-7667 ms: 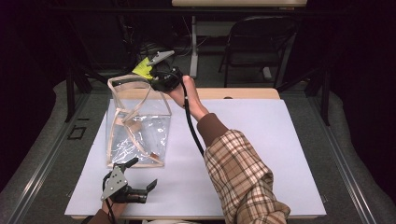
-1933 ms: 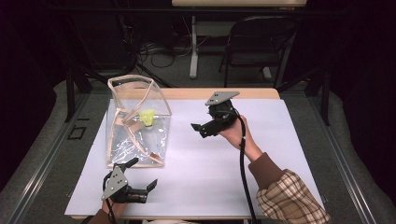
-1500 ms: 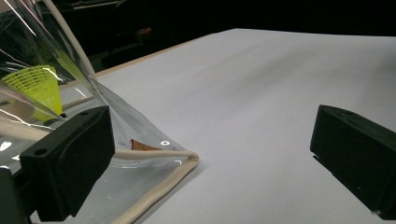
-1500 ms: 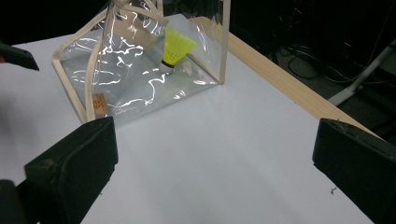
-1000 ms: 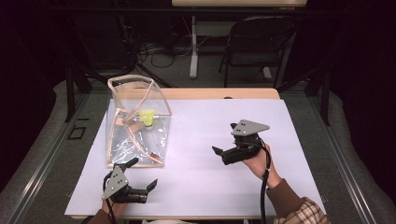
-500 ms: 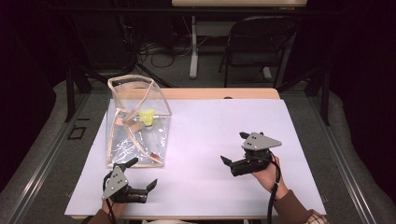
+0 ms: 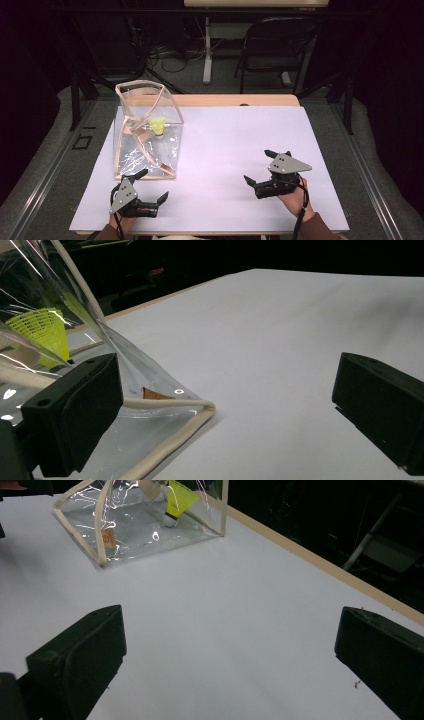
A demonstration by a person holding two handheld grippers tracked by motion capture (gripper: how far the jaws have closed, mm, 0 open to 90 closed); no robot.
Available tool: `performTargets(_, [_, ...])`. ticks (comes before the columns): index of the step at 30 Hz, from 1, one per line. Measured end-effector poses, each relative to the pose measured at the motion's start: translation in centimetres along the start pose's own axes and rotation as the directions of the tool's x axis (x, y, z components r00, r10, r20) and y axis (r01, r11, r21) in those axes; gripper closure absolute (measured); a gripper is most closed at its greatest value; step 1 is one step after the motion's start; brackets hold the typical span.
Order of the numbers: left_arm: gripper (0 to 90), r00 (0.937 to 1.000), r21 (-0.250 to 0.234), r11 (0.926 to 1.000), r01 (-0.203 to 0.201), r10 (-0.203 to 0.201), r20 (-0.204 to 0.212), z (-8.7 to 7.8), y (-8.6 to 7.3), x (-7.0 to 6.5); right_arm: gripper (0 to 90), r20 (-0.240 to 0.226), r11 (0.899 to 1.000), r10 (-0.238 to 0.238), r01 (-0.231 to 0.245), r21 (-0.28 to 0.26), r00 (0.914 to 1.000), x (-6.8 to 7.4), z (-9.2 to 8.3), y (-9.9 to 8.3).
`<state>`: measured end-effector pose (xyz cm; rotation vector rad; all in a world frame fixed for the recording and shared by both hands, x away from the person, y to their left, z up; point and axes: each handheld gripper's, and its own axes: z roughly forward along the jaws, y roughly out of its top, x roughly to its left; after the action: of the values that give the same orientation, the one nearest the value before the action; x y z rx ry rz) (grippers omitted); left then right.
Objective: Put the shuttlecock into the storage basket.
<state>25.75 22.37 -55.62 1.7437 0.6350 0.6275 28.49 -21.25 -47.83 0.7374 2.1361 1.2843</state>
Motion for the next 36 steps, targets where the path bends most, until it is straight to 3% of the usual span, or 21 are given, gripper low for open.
performTargets(13, [0.0,1.0000,0.007,1.0000,0.000,0.000,0.001,0.1,0.0,0.0,0.0,0.028,0.999,0.013,-0.012,-0.039,0.9995,0.1,-1.7,-2.7])
performTargets(36, [0.0,1.0000,0.009,1.0000,0.002,-0.002,0.002,0.1,-0.1,0.0,0.0,0.038,0.997,-0.019,0.022,-0.078,0.9991,1.3,-3.7,-7.1])
